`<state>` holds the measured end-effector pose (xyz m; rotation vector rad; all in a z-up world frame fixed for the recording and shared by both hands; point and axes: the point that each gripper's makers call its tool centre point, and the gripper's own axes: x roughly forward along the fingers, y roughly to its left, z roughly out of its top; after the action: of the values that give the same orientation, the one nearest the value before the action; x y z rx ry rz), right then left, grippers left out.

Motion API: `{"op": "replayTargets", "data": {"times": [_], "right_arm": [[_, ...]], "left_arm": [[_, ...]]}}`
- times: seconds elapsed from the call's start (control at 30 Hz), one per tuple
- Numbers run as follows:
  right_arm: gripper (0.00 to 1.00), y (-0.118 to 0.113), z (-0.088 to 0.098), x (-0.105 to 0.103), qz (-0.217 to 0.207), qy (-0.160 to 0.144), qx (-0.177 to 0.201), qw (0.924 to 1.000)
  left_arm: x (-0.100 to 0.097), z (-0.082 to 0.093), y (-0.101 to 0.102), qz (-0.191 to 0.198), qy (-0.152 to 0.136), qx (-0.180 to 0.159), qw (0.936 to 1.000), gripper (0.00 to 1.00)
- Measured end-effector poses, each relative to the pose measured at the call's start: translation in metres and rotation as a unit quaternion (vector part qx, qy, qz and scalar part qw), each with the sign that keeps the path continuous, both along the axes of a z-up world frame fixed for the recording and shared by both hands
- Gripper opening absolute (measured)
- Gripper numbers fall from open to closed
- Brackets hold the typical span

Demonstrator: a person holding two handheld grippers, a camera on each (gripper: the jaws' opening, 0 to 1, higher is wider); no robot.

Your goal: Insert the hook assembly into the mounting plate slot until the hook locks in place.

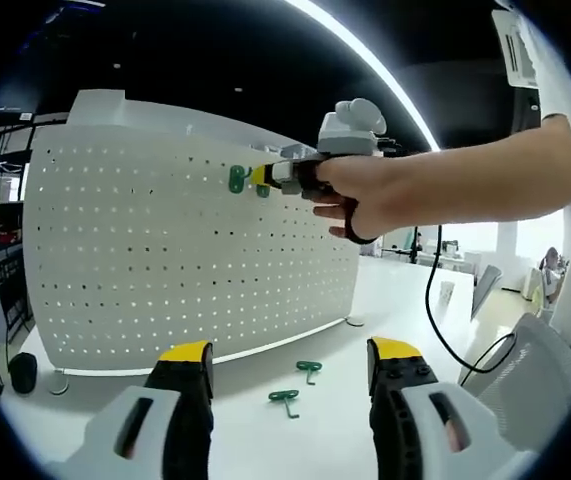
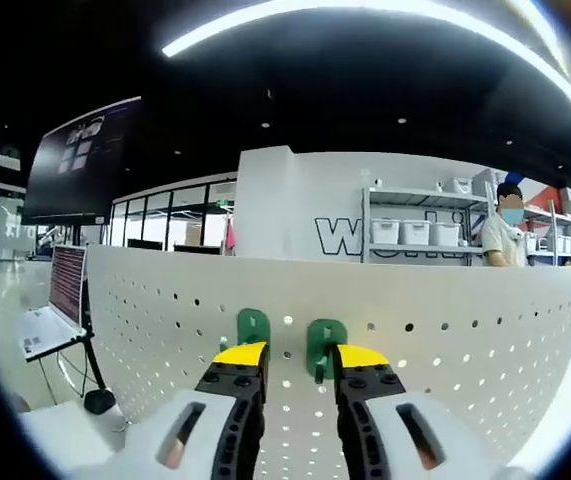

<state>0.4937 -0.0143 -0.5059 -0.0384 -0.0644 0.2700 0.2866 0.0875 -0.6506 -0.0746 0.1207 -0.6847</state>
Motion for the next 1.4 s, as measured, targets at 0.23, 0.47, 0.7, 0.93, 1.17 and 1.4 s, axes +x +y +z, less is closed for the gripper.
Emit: {"op": "replayTargets", "data": {"times": [0.23, 0.47, 0.7, 0.93, 1.17, 1.4], "right_arm": [[0.36, -0.011, -0.006, 0.000, 0.001, 0.007, 0.006, 1.0000], [0.35, -0.013, -0.004, -0.001, 0.002, 0.006, 0.008, 0.9999], [0.37, -0.009, 0.000, -0.010, 0.063, -0.008, 0.045, 0.9969], [0.37, -0.003, 0.001, -0.014, 0.104, -0.005, 0.074, 0.9918], [0.36, -0.004, 0.001, -0.018, 0.113, -0.004, 0.061, 0.9917], [0.37, -0.004, -0.012, -0.031, 0.142, 0.004, 0.030, 0.9894]], "left_arm": [[-0.001, 0.000, -0.003, -0.005, -0.003, 0.004, 1.0000, 0.64], [-0.002, -0.001, -0.004, -0.007, -0.003, 0.009, 0.9999, 0.64], [-0.002, -0.002, -0.005, -0.009, -0.001, 0.009, 0.9999, 0.65], [-0.004, -0.001, -0.009, -0.017, -0.002, 0.005, 0.9998, 0.65], [-0.003, -0.001, -0.008, -0.015, 0.000, 0.006, 0.9999, 0.65], [-0.003, -0.001, -0.007, -0.014, 0.000, 0.005, 0.9999, 0.65]]}}
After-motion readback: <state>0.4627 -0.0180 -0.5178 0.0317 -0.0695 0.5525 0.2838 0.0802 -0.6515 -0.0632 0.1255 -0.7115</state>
